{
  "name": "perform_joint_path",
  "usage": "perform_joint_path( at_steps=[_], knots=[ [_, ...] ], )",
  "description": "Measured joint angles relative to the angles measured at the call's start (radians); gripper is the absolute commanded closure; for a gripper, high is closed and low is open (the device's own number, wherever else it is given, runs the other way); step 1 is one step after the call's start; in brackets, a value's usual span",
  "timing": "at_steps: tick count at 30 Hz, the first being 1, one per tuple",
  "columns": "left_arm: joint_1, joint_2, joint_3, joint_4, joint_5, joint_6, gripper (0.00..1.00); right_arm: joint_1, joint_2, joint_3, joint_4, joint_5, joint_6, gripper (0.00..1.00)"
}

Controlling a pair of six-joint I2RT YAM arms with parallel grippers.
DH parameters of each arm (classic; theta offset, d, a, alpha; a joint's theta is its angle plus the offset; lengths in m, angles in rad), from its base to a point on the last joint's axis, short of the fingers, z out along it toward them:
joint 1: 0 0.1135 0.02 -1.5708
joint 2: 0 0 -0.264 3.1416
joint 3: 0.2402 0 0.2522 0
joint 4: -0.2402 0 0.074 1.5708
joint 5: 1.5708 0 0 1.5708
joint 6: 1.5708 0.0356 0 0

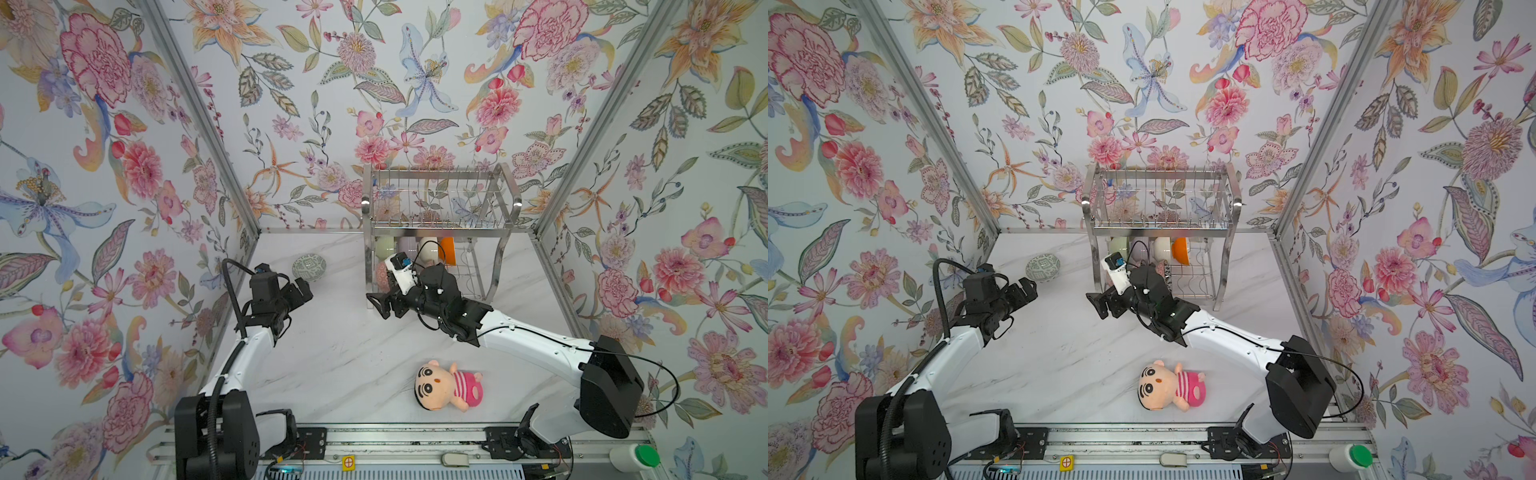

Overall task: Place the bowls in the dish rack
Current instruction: 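Withdraw the right gripper from the rack while the left gripper reaches the green geometric bowl, then grasp the green geometric bowl rim with the left gripper and lift it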

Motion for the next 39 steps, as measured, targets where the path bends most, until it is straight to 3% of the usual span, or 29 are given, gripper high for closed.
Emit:
perform_joint_path(
  at_steps=[8,14,21,28,34,39],
  knots=[
    [0.066,0.167,0.002,0.159,0.108,-0.142,0.01,0.082,0.154,0.19,-0.114,0.121,-0.11,0.01],
    [0.079,0.319,0.055,0.267,0.141,-0.218,0.01,0.122,0.207,0.212,-0.156,0.177,-0.148,0.01],
    [0.083,0.449,0.074,0.376,0.153,-0.319,0.12,0.116,0.246,0.24,-0.174,0.198,-0.157,0.01],
    [0.083,0.535,0.114,0.45,0.158,-0.379,0.29,0.114,0.25,0.248,-0.179,0.198,-0.164,0.01],
    [0.083,0.592,0.156,0.473,0.16,-0.391,0.35,0.101,0.247,0.233,-0.178,0.198,-0.164,0.01],
    [0.083,0.659,0.225,0.48,0.168,-0.385,0.52,0.085,0.243,0.215,-0.179,0.198,-0.164,0.01]
  ],
)
